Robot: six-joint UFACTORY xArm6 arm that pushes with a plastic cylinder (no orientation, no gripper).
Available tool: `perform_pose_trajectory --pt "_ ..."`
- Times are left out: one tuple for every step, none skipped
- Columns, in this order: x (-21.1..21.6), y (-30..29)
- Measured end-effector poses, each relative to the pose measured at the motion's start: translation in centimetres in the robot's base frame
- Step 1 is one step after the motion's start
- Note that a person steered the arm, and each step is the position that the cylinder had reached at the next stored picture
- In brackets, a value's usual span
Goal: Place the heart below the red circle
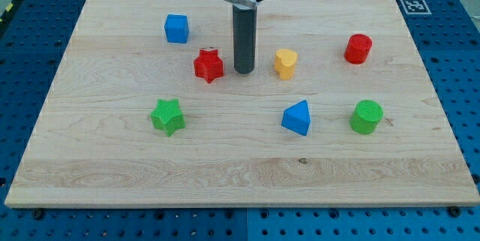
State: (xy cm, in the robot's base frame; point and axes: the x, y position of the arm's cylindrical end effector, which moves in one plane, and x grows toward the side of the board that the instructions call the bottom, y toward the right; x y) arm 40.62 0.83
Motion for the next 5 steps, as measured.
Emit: perform_pose_trajectory --pt "-0.5 4.5" --pt "-0.4 8.3" --pt "0.5 9.8" --pt "1.1 9.9" --pt "1.1 11.4"
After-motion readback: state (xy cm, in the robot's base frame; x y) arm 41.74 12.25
